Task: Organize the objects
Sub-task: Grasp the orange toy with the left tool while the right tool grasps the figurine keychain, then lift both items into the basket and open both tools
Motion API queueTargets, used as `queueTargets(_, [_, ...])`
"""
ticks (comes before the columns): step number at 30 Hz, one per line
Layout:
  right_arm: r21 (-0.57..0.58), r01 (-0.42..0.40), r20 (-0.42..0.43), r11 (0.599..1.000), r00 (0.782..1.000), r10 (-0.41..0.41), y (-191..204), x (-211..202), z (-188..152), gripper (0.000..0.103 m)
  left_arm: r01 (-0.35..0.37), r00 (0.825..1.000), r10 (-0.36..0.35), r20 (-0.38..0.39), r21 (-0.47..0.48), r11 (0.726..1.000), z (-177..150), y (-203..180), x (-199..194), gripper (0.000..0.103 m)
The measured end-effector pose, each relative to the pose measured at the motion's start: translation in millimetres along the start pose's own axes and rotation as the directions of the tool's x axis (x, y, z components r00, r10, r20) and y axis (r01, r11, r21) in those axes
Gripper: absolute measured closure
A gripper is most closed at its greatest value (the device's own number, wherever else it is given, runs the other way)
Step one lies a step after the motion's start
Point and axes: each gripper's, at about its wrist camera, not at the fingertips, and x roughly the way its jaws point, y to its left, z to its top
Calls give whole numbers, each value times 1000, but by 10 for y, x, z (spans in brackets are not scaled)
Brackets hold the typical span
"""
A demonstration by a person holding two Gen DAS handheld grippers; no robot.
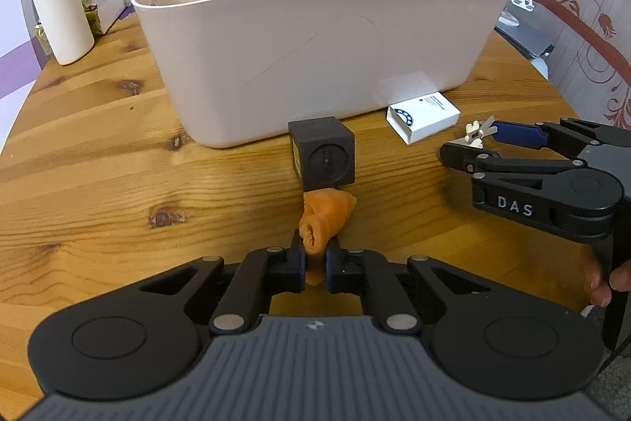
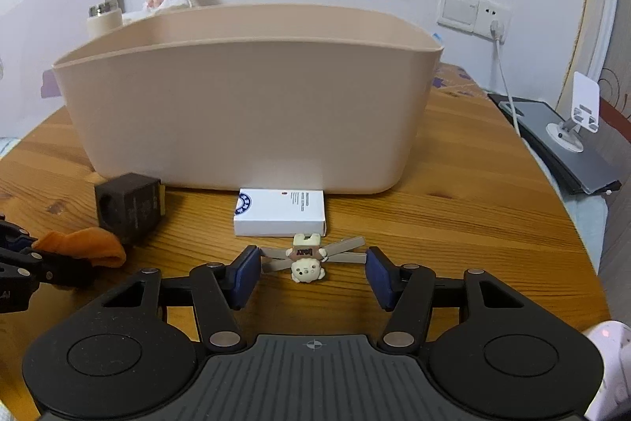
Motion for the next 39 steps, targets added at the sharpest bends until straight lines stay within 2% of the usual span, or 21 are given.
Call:
queueTargets(7, [-6,15,77,1000,997,-15,14,-361,28,48,6,999,-6,44,-1,1000,-56,28,-244,93])
queueTargets(12, [6,24,159,1000,987,-24,-28,-609,182,48,4,994,-3,107,-10,1000,-12,85,-493,93])
queueTargets(18, [22,29,242,999,970,-34,-63,-784,418,48,-5,982,11,190,-33,999,213,172,-739,93])
queueTargets(26, [50,36,315,998,948,-50,-83,-755,768,48,-10,968,21,250,-49,999,620,239,-827,93])
queueTargets(28, [65,33,324,997,944,-53,-89,-694,850,48,-24,961,38,276,-57,998,736,236,-804,93])
queueTargets(31, [85,40,316,996,946,-65,-85,-572,942,48,-39,959,53,278,-56,998,911,219,-683,93])
queueTargets(39, [105,54,231,993,970,-78,-96,-93,1055,48,-78,976,91,200,-71,994,1297,229,-162,93])
